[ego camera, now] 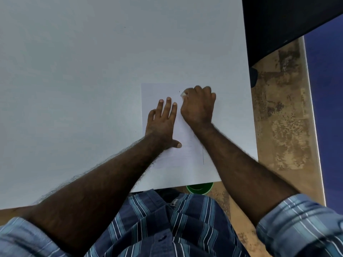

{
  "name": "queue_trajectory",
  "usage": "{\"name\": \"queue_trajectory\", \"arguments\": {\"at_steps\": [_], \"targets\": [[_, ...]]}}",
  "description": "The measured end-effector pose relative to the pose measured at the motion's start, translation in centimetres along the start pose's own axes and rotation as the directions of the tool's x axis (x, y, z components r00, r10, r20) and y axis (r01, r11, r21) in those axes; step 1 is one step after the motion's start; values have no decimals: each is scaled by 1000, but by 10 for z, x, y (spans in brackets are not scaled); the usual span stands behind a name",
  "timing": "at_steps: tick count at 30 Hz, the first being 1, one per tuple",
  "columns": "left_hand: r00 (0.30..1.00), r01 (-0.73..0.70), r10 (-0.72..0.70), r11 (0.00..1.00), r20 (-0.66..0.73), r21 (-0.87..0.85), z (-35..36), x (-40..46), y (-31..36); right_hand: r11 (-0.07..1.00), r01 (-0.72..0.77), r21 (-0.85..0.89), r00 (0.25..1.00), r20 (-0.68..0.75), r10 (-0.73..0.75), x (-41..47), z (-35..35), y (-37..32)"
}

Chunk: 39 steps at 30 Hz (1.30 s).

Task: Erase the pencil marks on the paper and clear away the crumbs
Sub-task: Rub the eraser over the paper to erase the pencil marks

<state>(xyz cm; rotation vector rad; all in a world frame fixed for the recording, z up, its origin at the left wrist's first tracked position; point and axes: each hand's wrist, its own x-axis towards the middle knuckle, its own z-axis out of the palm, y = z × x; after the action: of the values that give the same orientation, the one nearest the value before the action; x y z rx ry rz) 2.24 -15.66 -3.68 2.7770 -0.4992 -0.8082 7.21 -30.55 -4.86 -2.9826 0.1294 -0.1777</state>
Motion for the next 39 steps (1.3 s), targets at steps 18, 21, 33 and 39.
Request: {"name": "queue_trajectory", "arguments": {"at_steps": [18,21,33,39], "targets": [[1000,-13,11,997,-24,-70,-6,-6,0,717,-385,582,919,311,241,-80,-35,12],[996,-42,31,989,-81,-141,-3,-19,-9,746,-348,568,933,289,215,-86,-33,16],[998,-60,58,995,-29,-83,18,-71,-57,834,-210,510,970,215,113,-64,-18,36],[998,-47,46,998,-50,-28,23,-73,-54,826,-215,521,971,205,123,-54,-25,30]]}}
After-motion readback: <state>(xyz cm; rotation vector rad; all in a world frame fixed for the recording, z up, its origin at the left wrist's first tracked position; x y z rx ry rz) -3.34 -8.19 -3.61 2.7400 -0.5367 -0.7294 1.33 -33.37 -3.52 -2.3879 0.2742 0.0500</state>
